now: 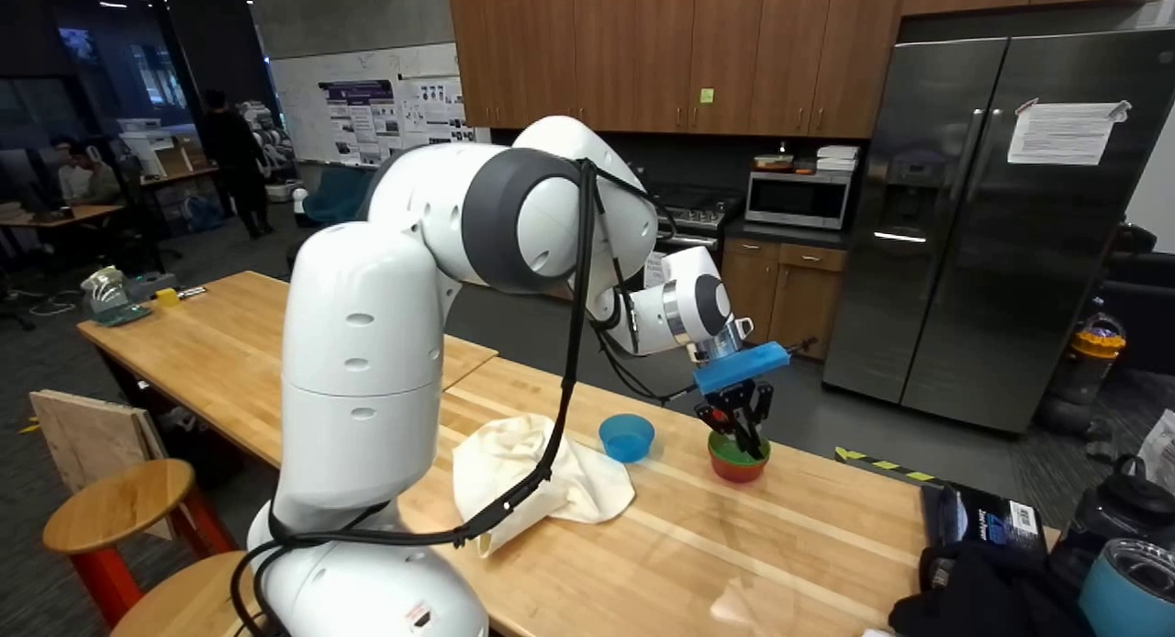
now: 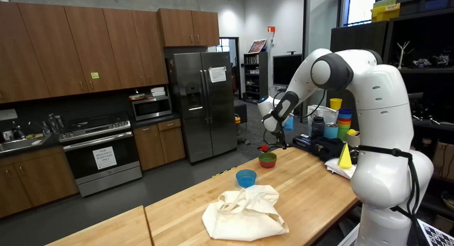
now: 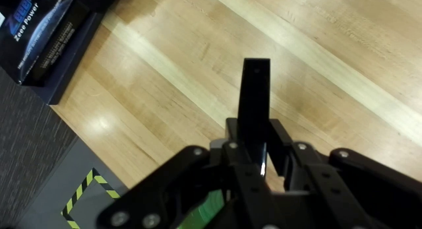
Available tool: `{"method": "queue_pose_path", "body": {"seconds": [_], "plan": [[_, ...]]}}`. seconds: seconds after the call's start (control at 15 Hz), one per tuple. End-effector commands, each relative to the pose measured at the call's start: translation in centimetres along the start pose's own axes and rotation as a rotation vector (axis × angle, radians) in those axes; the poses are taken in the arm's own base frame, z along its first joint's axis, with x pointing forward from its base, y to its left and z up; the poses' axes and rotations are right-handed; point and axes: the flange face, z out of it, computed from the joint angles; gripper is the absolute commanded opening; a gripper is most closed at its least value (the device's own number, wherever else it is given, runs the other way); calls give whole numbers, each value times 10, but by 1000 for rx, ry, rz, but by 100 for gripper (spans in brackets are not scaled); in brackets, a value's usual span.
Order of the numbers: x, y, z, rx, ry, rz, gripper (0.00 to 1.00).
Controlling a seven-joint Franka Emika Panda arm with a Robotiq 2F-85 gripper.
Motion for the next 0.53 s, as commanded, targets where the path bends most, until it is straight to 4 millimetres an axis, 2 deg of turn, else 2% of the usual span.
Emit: {"method": "queue_pose_path", "body": {"seconds": [0.0,0.47], "plan": [[-3,-20,-19,-37,11,-54,6],[19,-60,-31,-104,-19,-206,6]]}}
